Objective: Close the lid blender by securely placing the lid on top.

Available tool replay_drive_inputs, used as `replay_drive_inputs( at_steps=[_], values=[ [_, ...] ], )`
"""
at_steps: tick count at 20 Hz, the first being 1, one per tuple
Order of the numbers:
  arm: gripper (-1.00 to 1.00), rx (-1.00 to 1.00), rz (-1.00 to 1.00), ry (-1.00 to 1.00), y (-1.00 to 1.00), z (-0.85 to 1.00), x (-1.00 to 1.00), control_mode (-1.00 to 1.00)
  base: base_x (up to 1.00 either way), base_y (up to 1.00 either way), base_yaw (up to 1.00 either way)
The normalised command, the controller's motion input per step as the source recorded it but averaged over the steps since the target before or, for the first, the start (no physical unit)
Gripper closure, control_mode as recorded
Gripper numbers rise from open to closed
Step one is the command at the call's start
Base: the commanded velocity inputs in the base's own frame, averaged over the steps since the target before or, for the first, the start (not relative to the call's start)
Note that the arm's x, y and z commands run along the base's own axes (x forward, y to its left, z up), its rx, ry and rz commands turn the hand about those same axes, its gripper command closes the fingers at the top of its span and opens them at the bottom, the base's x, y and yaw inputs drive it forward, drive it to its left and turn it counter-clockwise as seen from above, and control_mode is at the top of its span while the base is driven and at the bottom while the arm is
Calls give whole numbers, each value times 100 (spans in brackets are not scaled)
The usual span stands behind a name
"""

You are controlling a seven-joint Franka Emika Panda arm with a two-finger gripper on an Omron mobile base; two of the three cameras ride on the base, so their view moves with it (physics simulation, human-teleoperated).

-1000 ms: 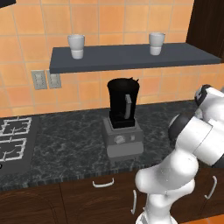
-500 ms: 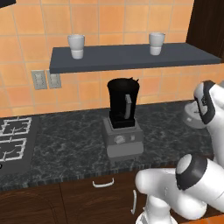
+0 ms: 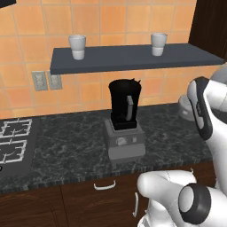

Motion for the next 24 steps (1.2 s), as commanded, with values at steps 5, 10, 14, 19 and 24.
replay_drive_inputs(
  at_steps=[5,10,14,19,24],
  values=[
    [100,-8,0,0,50,100,-8,-100,0,0,0],
    [100,1,0,0,36,100,-5,-100,0,0,0],
    [100,7,0,1,25,98,-1,-100,0,0,0],
    [100,9,2,5,47,50,0,-100,0,0,0],
    [100,9,3,2,57,7,0,-100,0,0,0]
  ],
)
